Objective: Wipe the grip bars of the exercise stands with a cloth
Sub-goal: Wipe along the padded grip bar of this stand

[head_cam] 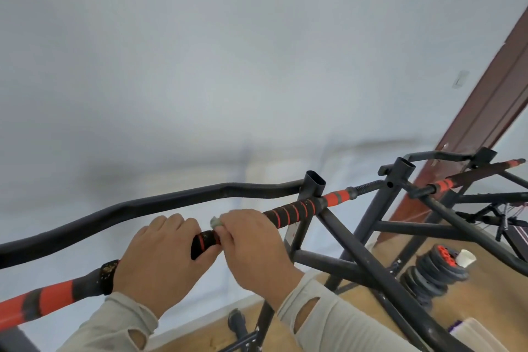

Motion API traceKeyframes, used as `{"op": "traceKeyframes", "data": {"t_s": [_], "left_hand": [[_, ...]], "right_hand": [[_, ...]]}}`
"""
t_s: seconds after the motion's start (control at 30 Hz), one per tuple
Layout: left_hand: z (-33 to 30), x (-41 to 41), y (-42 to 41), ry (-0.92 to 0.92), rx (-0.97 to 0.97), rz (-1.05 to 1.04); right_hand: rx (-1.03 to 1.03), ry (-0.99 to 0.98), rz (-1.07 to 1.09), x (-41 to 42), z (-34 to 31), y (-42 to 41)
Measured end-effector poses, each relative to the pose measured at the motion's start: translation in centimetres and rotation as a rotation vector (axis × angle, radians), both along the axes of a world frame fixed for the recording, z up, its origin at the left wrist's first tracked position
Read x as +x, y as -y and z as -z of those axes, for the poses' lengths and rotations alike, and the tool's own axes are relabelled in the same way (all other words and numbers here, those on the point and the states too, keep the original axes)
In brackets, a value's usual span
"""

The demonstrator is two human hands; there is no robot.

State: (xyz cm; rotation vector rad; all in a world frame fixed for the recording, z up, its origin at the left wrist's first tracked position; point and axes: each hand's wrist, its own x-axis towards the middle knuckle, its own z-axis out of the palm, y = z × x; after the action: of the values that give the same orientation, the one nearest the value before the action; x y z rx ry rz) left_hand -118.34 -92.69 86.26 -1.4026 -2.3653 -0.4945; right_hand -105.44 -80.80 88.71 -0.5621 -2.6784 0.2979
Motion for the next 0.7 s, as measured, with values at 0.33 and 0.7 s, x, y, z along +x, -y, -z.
{"op": "traceKeyframes", "data": {"t_s": [0.33, 0.7], "left_hand": [[0.0, -0.1, 0.1, -0.009, -0.037, -0.022], [-0.2, 0.2, 0.1, 0.009, -0.051, -0.034]], "right_hand": [[0.406, 0.327, -0.073, 3.3, -2.3, -8.5], [0.299, 0.361, 0.174, 3.2, -2.4, -7.6]]}}
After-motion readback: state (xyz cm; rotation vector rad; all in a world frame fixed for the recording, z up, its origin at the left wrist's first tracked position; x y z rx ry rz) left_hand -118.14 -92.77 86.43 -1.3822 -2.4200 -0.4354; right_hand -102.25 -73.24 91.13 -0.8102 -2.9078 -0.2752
